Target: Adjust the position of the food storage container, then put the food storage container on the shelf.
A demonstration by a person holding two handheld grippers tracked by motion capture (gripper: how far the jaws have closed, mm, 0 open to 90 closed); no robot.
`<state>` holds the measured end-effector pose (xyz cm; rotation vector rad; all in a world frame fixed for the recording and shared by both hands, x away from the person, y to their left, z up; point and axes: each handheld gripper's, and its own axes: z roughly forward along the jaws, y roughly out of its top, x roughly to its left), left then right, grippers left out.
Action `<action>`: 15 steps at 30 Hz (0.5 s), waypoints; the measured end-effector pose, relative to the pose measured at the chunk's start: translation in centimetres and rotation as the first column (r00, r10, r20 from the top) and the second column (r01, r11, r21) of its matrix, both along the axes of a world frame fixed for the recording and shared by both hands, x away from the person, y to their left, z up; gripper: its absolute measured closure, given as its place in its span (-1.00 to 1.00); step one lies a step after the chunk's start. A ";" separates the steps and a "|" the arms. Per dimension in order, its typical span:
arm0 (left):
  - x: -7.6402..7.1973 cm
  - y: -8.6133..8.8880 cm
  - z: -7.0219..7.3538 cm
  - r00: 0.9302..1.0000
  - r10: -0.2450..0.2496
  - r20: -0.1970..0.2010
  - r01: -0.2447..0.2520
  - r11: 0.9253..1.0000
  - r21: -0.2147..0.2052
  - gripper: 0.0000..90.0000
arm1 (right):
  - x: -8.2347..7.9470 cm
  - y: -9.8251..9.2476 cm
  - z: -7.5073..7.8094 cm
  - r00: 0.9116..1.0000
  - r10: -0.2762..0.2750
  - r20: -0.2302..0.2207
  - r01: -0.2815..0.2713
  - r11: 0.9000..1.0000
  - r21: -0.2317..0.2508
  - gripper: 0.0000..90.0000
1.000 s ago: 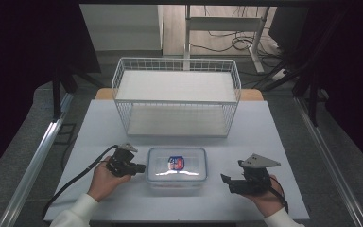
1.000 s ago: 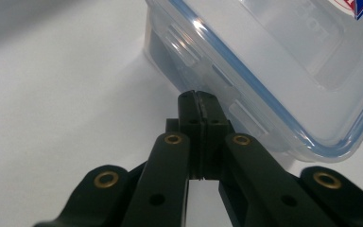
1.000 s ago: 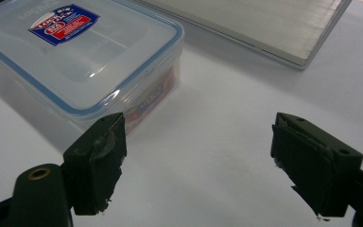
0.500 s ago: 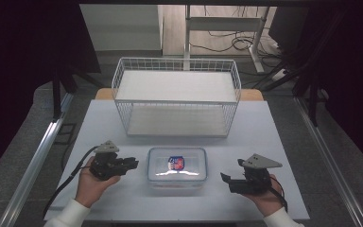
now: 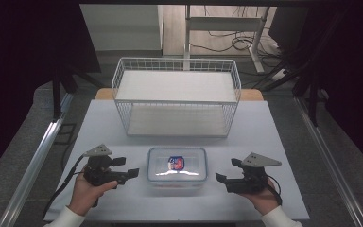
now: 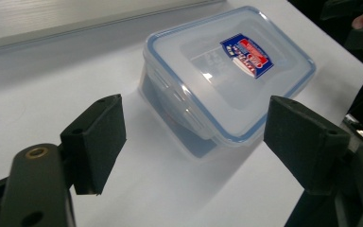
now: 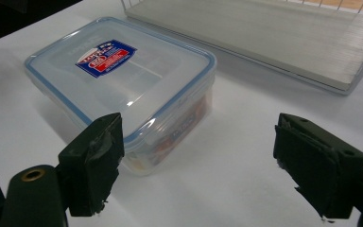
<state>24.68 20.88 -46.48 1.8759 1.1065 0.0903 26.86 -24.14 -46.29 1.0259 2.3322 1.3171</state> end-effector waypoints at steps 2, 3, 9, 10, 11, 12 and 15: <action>-0.2 0.0 0.1 1.000 -0.001 -0.002 0.001 1.000 -0.013 -0.56 | 0.0 0.1 -0.1 1.000 0.005 -0.001 -0.005 1.000 0.000 -0.62; -0.3 0.0 0.2 1.000 0.001 -0.007 -0.001 1.000 -0.022 -0.56 | 0.0 0.1 -0.1 1.000 0.005 -0.001 -0.005 1.000 0.000 -0.62; -0.2 -0.1 0.0 1.000 -0.004 -0.024 0.003 0.999 -0.048 -0.61 | 0.2 0.4 -0.1 1.000 0.021 -0.014 -0.021 1.000 0.004 -0.63; -0.1 -0.3 -0.1 1.000 -0.011 -0.029 0.009 0.999 -0.052 -0.61 | 0.3 0.4 -0.2 1.000 0.021 -0.015 -0.020 1.000 0.005 -0.63; 0.0 -0.4 -0.2 0.999 -0.018 -0.036 0.016 0.998 -0.062 -0.62 | 0.3 0.5 -0.2 1.000 0.023 -0.021 -0.023 1.000 0.006 -0.63; 0.1 -0.5 -0.3 0.999 -0.026 -0.041 0.023 0.997 -0.072 -0.63 | 0.3 0.6 -0.2 0.999 0.024 -0.023 -0.024 1.000 0.009 -0.63; 0.4 -0.8 -0.6 0.998 -0.033 -0.054 0.028 0.995 -0.098 -0.63 | 0.3 0.7 -0.1 0.999 0.024 -0.022 -0.024 1.000 0.013 -0.63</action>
